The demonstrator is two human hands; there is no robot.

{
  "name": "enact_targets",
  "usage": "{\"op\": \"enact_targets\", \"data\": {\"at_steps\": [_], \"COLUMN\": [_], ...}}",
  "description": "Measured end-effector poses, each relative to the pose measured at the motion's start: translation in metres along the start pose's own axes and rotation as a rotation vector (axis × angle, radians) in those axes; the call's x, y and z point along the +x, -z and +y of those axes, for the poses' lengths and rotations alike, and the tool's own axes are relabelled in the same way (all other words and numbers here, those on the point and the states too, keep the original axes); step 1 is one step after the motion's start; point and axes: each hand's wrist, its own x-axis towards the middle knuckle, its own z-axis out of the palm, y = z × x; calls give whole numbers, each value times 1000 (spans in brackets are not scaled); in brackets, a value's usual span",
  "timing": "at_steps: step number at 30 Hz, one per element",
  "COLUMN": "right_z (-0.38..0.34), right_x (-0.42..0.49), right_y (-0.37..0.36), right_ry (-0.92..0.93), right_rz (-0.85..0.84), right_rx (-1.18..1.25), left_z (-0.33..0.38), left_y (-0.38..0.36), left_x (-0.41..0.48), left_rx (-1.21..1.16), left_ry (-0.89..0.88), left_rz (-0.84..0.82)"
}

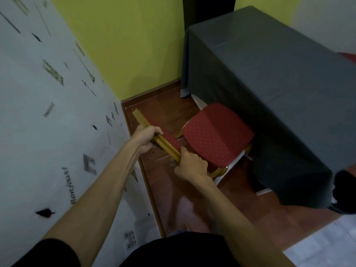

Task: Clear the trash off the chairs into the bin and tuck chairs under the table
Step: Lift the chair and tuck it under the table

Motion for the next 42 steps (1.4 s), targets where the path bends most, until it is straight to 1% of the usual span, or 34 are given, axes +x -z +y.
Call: {"op": "enact_targets", "data": {"at_steps": [2,6,8,11,19,26,33,39,42], "right_z": [18,32,33,44,87,106,130,147,152], "right_x": [23,37,42,57,115,176,220,244,249], "right_y": [25,49,57,72,120,158,187,201,204], "right_ry": [-57,9,18,38,-4,-30,-105,-125,-96], "right_rz": [62,25,-17,-35,-49,-60,-96,-85,-114], "right_rx": [20,-57,-45,8,95,132,197,173,145], "left_z": [22,37,41,51,90,133,163,175,177], "left_y": [-37,-57,-60,-72,-137,-182,-224,-249,-252], "left_x": [26,34,39,48,91,137,162,175,175], "left_rx": [11,33,36,29,61,106,60,68,56], "left_ry": [42,42,31,28,44,23,70,58,60], "left_rz": [-80,-63,-45,-42,-92,-103,-138,-150,-149]}}
